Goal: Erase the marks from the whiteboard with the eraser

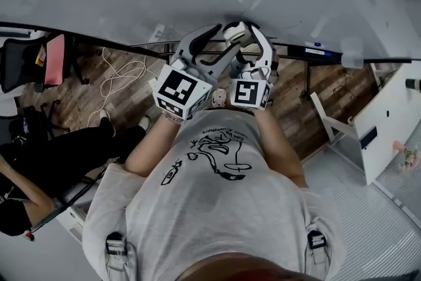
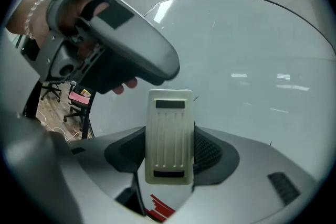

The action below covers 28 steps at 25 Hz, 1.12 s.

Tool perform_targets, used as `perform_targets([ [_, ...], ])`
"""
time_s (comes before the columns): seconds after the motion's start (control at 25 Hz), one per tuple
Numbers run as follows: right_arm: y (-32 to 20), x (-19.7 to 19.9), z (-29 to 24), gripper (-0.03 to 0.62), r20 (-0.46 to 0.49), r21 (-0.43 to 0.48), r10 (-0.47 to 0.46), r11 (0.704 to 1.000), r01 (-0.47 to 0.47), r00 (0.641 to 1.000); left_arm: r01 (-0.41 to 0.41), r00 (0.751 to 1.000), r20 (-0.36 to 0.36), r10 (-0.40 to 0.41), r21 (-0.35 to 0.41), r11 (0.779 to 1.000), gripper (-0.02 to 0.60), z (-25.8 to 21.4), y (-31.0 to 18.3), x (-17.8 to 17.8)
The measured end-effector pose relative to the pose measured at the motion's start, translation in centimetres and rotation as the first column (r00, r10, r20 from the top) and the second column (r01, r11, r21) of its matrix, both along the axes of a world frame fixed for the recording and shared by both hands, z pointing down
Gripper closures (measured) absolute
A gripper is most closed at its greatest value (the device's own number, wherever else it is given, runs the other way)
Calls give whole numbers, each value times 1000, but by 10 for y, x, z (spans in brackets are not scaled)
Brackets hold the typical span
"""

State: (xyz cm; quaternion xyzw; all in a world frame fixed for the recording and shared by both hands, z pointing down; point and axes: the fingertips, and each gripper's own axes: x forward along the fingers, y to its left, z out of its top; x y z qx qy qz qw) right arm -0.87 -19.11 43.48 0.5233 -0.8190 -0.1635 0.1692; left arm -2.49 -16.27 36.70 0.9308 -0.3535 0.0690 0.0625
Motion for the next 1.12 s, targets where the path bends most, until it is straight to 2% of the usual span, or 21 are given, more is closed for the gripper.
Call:
perform_targets([
  [0.16,5,-4,-7,335,-1,21,-22,1000,22,1000,-8,999,36,9,-20,1000,379,12,-10,7],
  [0.2,5,-4,-8,335,-1,23,-24,999,24,1000,-12,999,36,12,-16,1000,413,13,-10,8],
  [0.32,5,-4,-10,330,4,20,-32,999,31,999,-25,999,32,24,9,1000,428,10,-10,9],
  [0.6,5,-2,-14,327,21,27,-22,999,21,1000,-30,999,19,29,36,999,430,7,-11,11],
  [0.84,4,-7,-17,329,31,45,-59,997,58,998,-1,1000,15,0,56,998,430,5,-13,6],
  [1.12,3,-13,-14,335,20,26,-71,997,71,997,22,1000,5,-22,46,999,430,9,-15,-1],
])
